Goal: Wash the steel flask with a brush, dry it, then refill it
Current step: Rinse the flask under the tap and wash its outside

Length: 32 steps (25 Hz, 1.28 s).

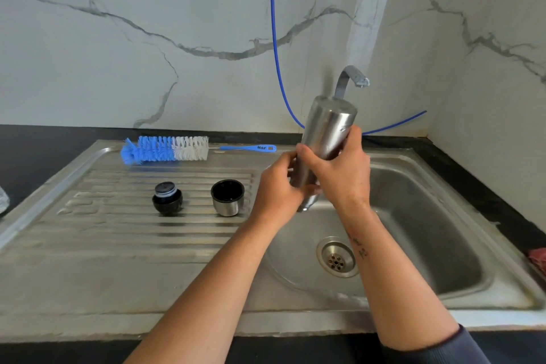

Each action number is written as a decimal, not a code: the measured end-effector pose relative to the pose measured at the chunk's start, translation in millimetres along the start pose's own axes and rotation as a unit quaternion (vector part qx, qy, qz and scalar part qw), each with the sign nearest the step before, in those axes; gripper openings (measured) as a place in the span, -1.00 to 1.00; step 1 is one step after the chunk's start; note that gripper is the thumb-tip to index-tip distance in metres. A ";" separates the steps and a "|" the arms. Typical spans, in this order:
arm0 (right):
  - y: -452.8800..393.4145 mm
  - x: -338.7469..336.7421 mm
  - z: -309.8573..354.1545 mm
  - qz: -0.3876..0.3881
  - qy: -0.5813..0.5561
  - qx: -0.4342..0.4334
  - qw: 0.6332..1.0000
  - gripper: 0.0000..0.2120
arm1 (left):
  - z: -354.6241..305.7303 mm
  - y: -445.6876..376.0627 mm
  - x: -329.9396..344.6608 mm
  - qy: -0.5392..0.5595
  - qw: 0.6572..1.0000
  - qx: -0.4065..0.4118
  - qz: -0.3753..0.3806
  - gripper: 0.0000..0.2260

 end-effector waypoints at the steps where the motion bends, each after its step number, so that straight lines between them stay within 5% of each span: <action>1: 1.5 1.5 0.4 0.014 0.009 0.005 1.000 -0.40 | 1.4 0.6 1.0 -0.009 1.000 -0.006 0.003 -0.47; 22: 9.3 -0.9 1.9 0.072 0.051 0.034 0.995 -0.28 | 1.8 19.1 6.2 -0.042 0.998 -0.055 -0.002 -0.52; 28: 25.1 20.5 116.3 0.088 -0.044 -0.082 0.992 -0.44 | -19.5 65.4 -108.9 -0.020 0.996 -0.026 -0.080 -0.50; 32: 34.5 93.5 175.6 0.160 -0.135 -0.124 0.970 -0.40 | -5.9 77.6 -210.8 -0.044 0.987 -0.034 -0.149 -0.49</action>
Point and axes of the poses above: each hand's wrist, its own y-axis away from the middle knuckle, its own x-axis out of the palm, z = x × y, the point moved 3 cm from there along -y, towards the middle knuckle, and after that the axes turned 15 degrees about -x, right-handed, at the moved point
